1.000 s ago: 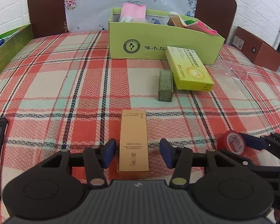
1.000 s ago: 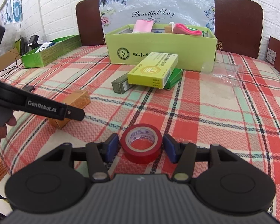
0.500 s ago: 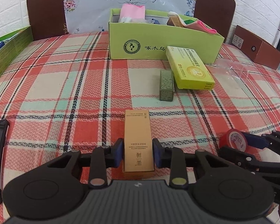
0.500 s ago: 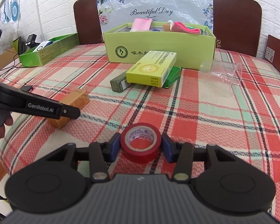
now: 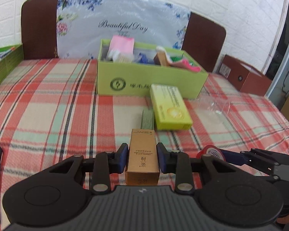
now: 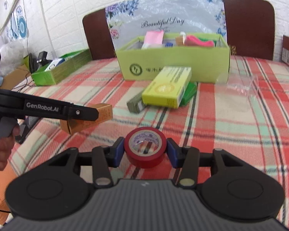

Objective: Organize objects
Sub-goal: 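Lift tan box and red tape and carry both toward the lime-green box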

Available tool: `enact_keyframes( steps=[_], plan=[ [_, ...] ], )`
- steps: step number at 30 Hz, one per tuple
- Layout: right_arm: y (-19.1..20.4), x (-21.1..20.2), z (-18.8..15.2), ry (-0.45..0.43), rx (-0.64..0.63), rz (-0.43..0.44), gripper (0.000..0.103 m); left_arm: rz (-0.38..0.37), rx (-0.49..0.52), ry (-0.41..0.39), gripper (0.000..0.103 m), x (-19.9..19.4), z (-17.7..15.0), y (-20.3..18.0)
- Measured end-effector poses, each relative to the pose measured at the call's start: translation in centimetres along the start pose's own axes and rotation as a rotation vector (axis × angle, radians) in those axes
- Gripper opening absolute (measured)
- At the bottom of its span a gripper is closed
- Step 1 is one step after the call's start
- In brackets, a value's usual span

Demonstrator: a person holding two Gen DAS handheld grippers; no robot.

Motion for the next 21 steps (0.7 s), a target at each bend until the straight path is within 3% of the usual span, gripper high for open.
enact_keyframes(
  steps=[15, 21],
  plan=[
    [-3.7, 1.5, 10.5, -0.193, 0.029, -0.046, 0.046, 0.002, 0.049, -0.200, 0.034, 0.8, 9.8, -1.7],
    [-4.7, 4.3, 15.6, -0.256, -0.016, -0.090, 0.046, 0.027, -0.007, -0.202, 0.034, 4.2, 14.2, 0.0]
  ],
)
Point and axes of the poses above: each gripper's, at about its wrist camera, not at the fingertips, and x roughly the way its jaws point, y to its left, z to its top, the point moved 4 cm from there along x, roughly the way its jaws point, and after that the axes turned 4 degrees about -z, right-handed, at the moved point
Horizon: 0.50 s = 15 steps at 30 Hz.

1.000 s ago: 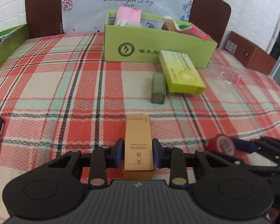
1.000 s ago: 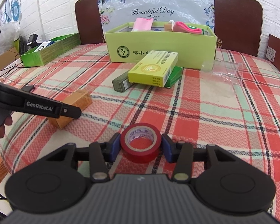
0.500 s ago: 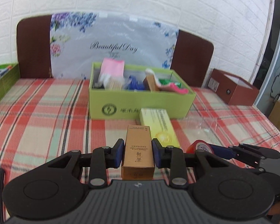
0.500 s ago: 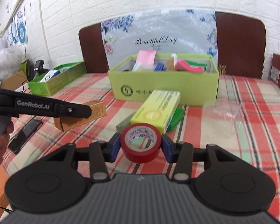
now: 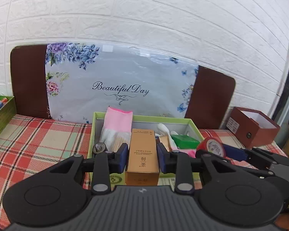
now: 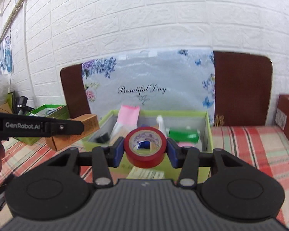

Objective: Organize objects
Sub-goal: 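Lift tan box and red tape and carry both toward the lime-green box, then lower tan box and red tape into the lime-green box and open both grippers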

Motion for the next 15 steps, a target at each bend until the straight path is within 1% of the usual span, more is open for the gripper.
enact_keyframes(
  steps=[5, 7, 10, 15],
  plan=[
    [0.3, 3.6, 2.3, -0.033, -0.104, -0.074, 0.046, 0.029, -0.067, 0.012, 0.034, 3.5, 1.2, 2.2],
    [0.4, 5.1, 2.6, -0.032, -0.126, -0.080, 0.046, 0.036, -0.081, 0.018, 0.034, 4.7, 1.4, 2.7],
    [0.7, 7.2, 2.7, -0.034, -0.163, -0.088, 0.046, 0.045, -0.071, 0.027, 0.034, 6.2, 1.5, 3.3],
    [1.5, 10.3, 1.7, -0.019, -0.247, -0.078, 0.046, 0.054, -0.079, 0.044, 0.034, 8.3, 1.6, 4.3]
  ],
)
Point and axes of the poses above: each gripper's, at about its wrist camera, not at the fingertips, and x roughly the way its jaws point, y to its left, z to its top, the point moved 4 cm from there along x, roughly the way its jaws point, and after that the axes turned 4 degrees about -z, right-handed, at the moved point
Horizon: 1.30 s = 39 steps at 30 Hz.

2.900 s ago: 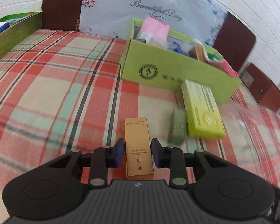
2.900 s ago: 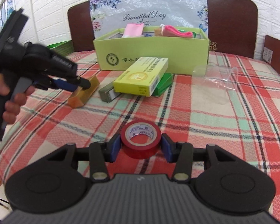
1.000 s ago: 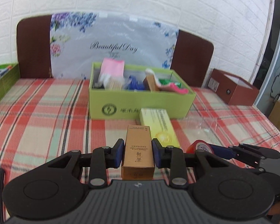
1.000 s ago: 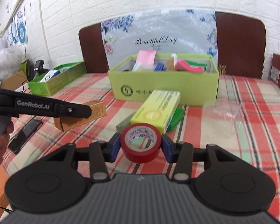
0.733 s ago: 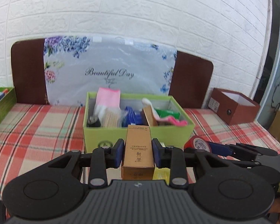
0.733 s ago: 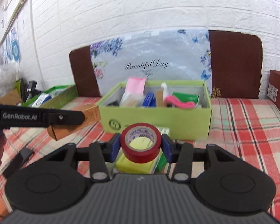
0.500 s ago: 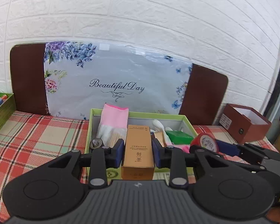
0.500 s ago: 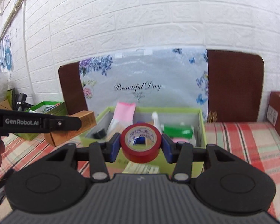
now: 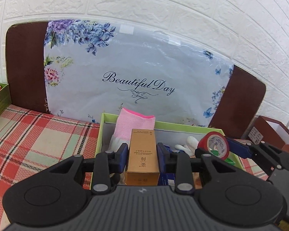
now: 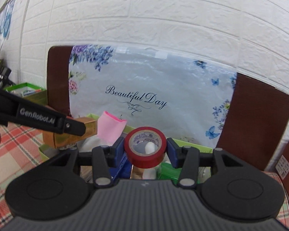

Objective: Organize objects
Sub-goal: 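Lower tan box and red tape into the lime-green box and open both grippers, then withdraw both grippers from the green box back to the loose items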

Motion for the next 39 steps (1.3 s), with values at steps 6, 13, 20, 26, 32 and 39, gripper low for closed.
enact_keyframes(
  steps=[6, 13, 20, 26, 32, 39],
  plan=[
    [0.7, 2.6, -0.2, -0.010, -0.031, -0.009, 0.049, 0.021, -0.019, -0.021, 0.039, 1.1, -0.1, 1.0],
    [0.8, 2.0, -1.9, -0.033, -0.034, 0.004, 0.095, 0.058, 0.003, -0.083, 0.084, -0.9, -0.5, 1.1],
    [0.1, -0.9, -2.3, -0.063, 0.004, -0.037, 0.103, 0.068, 0.018, -0.035, 0.084, -3.1, -1.4, -0.2],
    [-0.8, -5.0, -2.1, -0.098, 0.041, -0.060, 0.103, 0.069, 0.006, -0.016, 0.084, -6.3, -2.3, -1.6],
    [-0.7, -8.8, -3.8, -0.068, 0.022, -0.078, 0.103, 0.049, 0.028, -0.036, 0.084, -9.4, -3.9, -3.1],
    [-0.5, -12.0, -8.0, 0.022, 0.168, -0.058, 0.103, 0.026, -0.025, -0.015, 0.084, -11.9, -8.0, -2.9]
  ],
)
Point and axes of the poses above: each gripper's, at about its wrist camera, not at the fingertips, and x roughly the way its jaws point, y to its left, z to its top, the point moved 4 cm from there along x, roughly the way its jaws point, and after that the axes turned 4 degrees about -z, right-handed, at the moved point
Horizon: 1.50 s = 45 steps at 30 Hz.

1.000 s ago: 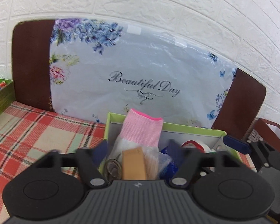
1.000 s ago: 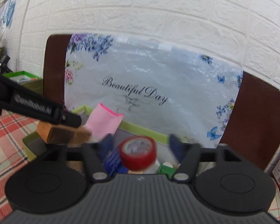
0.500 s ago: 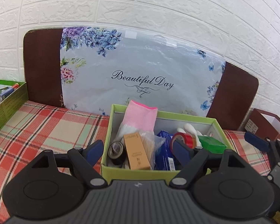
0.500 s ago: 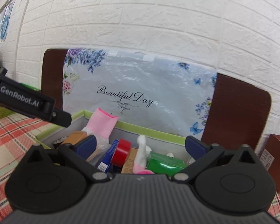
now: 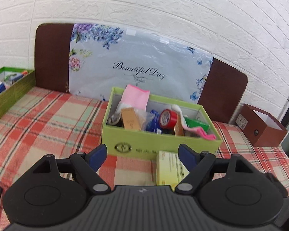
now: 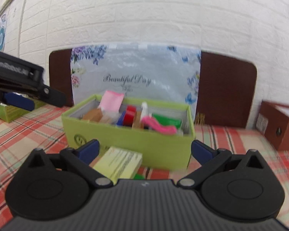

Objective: Organize objects
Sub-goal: 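Withdraw both grippers from the green box back to the loose items, then grasp the grey-green block with left gripper while right grasps the yellow medicine box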

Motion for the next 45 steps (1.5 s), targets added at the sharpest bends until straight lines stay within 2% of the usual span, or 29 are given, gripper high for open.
enact_keyframes(
  steps=[4, 9, 14, 17, 23, 26, 29, 33, 45],
  plan=[
    [0.1, -1.1, -2.9, 0.066, 0.071, 0.011, 0.103, 0.021, -0.014, 0.031, 0.084, -1.0, -3.3, 1.1],
    [0.0, -0.9, -6.5, 0.176, 0.196, 0.014, 0.103, 0.032, -0.132, 0.106, 0.084, -1.1, -7.5, 4.0],
    [0.9, -0.7, -8.2, 0.232, 0.234, 0.016, 0.103, 0.066, -0.170, 0.163, 0.084, -1.0, -9.8, 6.0],
    [2.3, -0.8, -7.8, 0.208, 0.184, -0.004, 0.103, 0.061, -0.183, 0.168, 0.084, -1.2, -10.1, 6.5],
    [5.1, 0.5, -5.5, 0.153, 0.112, 0.021, 0.103, 0.061, -0.175, 0.157, 0.084, -1.6, -9.9, 6.7],
    [6.0, 1.8, -4.9, 0.161, 0.092, 0.018, 0.101, 0.051, -0.178, 0.161, 0.084, -1.7, -10.0, 6.7],
    [6.2, 2.8, -4.8, 0.174, 0.091, 0.010, 0.090, 0.041, -0.197, 0.173, 0.084, -1.5, -10.0, 6.8],
    [5.8, 2.9, -4.9, 0.186, 0.086, -0.001, 0.069, 0.038, -0.201, 0.174, 0.084, -1.3, -10.1, 6.6],
    [4.4, 0.8, -6.0, 0.185, 0.081, 0.049, 0.068, -0.063, -0.148, 0.169, 0.084, 0.5, -9.1, 4.3]
  ],
)
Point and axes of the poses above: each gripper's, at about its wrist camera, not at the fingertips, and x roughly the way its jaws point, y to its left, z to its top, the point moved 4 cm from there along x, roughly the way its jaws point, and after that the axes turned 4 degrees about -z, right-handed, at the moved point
